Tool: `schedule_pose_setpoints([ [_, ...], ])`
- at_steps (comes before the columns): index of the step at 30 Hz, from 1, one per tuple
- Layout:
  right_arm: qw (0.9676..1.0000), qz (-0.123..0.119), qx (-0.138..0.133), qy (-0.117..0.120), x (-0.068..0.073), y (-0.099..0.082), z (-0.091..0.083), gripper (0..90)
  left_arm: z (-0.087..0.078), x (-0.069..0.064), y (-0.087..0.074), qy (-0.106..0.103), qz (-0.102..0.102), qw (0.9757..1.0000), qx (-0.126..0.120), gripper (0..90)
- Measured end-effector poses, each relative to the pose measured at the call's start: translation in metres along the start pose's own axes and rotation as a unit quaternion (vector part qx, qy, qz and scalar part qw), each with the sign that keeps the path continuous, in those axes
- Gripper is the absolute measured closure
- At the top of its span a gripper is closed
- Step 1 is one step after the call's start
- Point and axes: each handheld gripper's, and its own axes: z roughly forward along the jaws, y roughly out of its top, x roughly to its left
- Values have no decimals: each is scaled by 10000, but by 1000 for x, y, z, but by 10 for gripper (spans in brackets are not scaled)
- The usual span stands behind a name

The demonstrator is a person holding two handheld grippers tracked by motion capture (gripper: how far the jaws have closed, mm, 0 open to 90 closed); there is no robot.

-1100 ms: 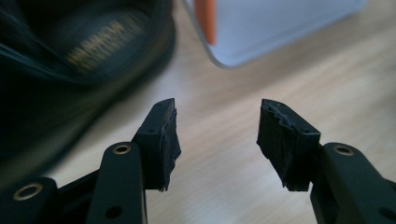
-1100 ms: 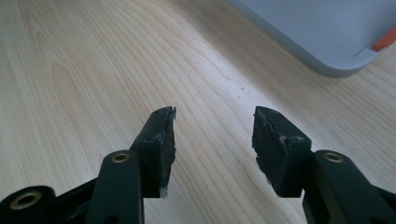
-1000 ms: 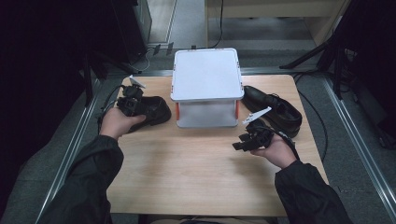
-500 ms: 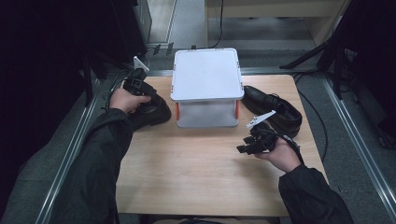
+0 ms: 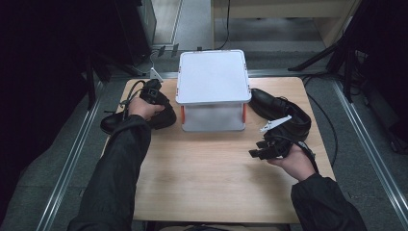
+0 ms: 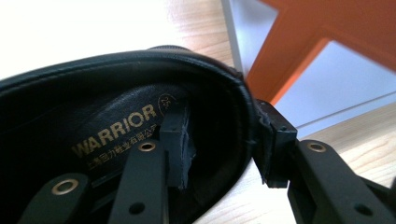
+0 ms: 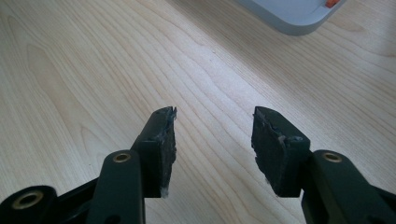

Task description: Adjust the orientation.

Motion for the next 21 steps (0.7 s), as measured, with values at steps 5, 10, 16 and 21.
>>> schedule_pose_setpoints([
  [5, 9997, 113, -156, -137, -9, 0, -9, 504, 3, 1, 0, -175, -26, 9998, -79, 688],
  [10, 9995, 221, -176, -166, -16, -1, -10, 508, 2, -1, 0, -256, -4, 9996, -90, 797],
  [16, 9996, 175, -122, -178, -15, 0, -8, 509, -1, -3, -2, -227, 100, 9997, 9, 819],
  [21, 9997, 88, -37, -219, -15, 0, -6, 510, -14, -6, -18, -259, 512, 9982, 148, 817],
])
